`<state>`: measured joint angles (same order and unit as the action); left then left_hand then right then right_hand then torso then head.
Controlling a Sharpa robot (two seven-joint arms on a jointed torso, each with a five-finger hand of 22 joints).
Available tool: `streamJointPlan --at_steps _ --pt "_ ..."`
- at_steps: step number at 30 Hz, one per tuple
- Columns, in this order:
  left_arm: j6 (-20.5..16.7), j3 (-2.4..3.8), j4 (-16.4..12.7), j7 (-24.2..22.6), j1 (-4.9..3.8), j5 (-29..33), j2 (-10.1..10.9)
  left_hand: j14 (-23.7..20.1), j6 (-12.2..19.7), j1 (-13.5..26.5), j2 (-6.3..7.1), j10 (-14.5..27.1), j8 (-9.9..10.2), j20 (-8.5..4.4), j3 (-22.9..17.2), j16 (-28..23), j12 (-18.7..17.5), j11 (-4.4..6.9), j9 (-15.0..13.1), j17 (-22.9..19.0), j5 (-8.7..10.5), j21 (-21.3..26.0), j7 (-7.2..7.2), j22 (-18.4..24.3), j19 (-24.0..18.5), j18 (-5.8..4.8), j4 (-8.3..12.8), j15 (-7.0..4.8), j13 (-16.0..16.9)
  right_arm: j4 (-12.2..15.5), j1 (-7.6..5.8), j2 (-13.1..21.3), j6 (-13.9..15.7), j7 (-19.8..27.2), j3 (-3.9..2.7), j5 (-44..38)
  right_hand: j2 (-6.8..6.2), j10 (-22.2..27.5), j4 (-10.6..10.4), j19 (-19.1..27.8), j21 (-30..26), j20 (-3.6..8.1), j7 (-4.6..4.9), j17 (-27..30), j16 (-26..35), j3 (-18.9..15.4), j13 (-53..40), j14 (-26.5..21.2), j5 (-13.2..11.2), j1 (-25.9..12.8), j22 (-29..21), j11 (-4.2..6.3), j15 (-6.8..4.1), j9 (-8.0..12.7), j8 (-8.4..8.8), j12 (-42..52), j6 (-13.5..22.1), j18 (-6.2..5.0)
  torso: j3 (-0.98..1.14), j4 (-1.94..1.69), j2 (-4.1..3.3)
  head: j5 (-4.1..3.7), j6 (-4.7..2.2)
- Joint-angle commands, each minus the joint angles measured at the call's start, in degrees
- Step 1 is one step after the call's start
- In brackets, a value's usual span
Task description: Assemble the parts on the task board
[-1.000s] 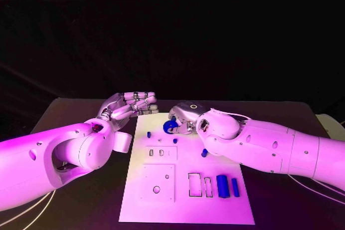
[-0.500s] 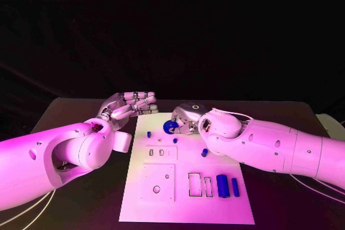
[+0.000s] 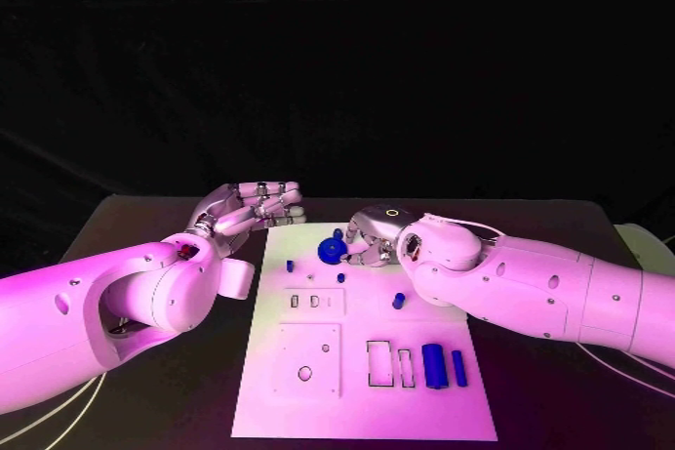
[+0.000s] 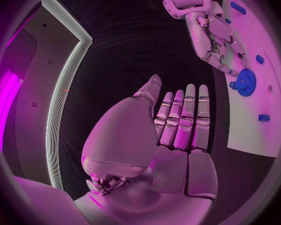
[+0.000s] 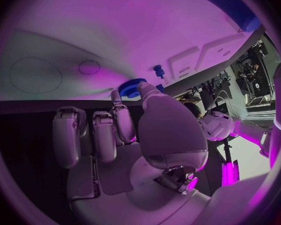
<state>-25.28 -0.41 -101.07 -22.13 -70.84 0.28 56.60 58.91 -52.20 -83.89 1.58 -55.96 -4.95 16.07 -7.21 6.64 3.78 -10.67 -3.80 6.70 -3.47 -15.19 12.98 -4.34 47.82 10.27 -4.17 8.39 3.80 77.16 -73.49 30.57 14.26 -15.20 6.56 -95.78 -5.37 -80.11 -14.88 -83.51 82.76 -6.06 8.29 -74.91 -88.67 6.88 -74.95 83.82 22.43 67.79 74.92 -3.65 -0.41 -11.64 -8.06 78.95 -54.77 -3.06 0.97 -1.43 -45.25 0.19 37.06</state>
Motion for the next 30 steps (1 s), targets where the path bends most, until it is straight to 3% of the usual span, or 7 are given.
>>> streamJointPlan --at_steps 1,9,13,19,25,30 --pt "0.62 0.04 0.02 -0.27 -0.07 0.17 -0.04 -0.21 -0.1 -0.11 -0.44 0.11 0.31 0.09 0.12 -0.23 -0.14 -0.24 0.03 0.07 -0.12 0.38 0.57 0.09 -0.43 0.27 0.26 0.16 -0.09 0.58 0.05 0.64 -0.63 -1.2 0.03 0.37 0.01 -0.4 -0.53 -0.41 0.19 0.22 0.0 -12.64 -0.33 0.09 -2.99 5.61 0.69 -0.72 6.8 0.02 0.01 0.1 0.45 0.27 -0.42 0.74 0.04 0.01 0.05 -0.05 -0.04" --pt "0.71 0.04 0.34 -0.22 -0.07 0.24 -0.05 -0.21 -0.1 -0.11 -0.44 0.11 0.31 0.09 0.12 -0.23 -0.14 -0.24 0.03 0.07 -0.12 0.38 0.57 0.09 -0.43 0.27 0.26 0.16 -0.09 5.69 -0.48 6.23 7.59 -0.71 -0.27 1.87 -0.31 -0.74 -0.12 -1.05 0.87 0.29 -0.09 -13.22 -0.57 0.75 -3.38 5.75 2.2 0.77 7.71 0.13 -0.07 0.27 0.73 0.6 -0.84 0.97 -0.09 0.24 0.31 -0.3 -0.48" --pt "0.76 0.03 0.52 -0.22 -0.06 0.27 -0.18 -0.21 -0.1 -0.11 -0.44 0.11 0.31 0.09 0.12 -0.23 -0.14 -0.24 0.03 0.07 -0.12 0.38 0.57 0.09 -0.43 0.27 0.26 0.16 -0.09 8.81 -1.44 10.72 9.83 2.27 -0.37 6.13 -0.91 -0.53 1.35 -0.58 0.29 0.35 -0.07 -12.58 -0.31 1.55 -3.14 5.59 0.09 3.41 7.17 0.15 -0.12 0.43 0.98 0.31 -1.13 0.8 -0.08 0.61 0.65 -0.61 -0.32" --pt "1.03 0.03 0.91 -0.24 -0.05 0.31 -0.54 -0.22 -0.04 -0.17 -0.46 0.19 0.37 0.09 0.1 -0.29 -0.16 -0.27 0.04 0.07 -0.11 0.39 0.58 0.1 -0.44 0.27 0.31 0.18 -0.09 10.61 -2.32 17.86 9.06 10.53 -0.47 14.42 -2.45 0.21 3.93 1.79 -2.58 0.54 -0.59 -10.02 0.85 2.0 -2.28 4.94 -3.99 7.33 4.28 0.58 -0.44 0.48 0.88 -0.63 -2.33 -0.04 -0.03 1.05 1.26 -1.44 -0.08" --pt "1.25 0.02 1.27 -0.28 -0.03 0.32 -0.84 -0.22 -0.04 -0.18 -0.46 0.19 0.38 0.09 0.1 -0.3 -0.15 -0.27 0.04 0.07 -0.11 0.39 0.58 0.11 -0.45 0.27 0.32 0.19 -0.09 8.91 -2.53 22.42 6.86 15.14 -0.45 18.86 -3.42 0.57 5.28 2.11 -3.08 0.9 -1.09 -10.51 0.68 1.78 -1.84 5.07 -6.03 9.36 3.97 1.01 -0.87 0.66 1.17 -1.14 -2.63 -0.14 0.05 1.54 1.68 -2.05 0.06" --pt "1.43 0.01 1.62 -0.28 -0.02 0.33 -1.16 -0.22 -0.04 -0.18 -0.46 0.19 0.38 0.09 0.1 -0.3 -0.15 -0.27 0.04 0.07 -0.11 0.39 0.58 0.11 -0.45 0.27 0.32 0.19 -0.09 6.18 -2.27 23.74 5.55 16.77 -0.37 20.71 -4.05 0.88 5.84 2.22 -3.3 0.98 -0.78 -10.76 0.58 1.34 -1.51 5.14 -6.3 10.11 3.88 0.84 -0.8 1.01 1.93 -1.53 -1.77 -0.16 0.28 1.58 1.85 -2.28 0.14"
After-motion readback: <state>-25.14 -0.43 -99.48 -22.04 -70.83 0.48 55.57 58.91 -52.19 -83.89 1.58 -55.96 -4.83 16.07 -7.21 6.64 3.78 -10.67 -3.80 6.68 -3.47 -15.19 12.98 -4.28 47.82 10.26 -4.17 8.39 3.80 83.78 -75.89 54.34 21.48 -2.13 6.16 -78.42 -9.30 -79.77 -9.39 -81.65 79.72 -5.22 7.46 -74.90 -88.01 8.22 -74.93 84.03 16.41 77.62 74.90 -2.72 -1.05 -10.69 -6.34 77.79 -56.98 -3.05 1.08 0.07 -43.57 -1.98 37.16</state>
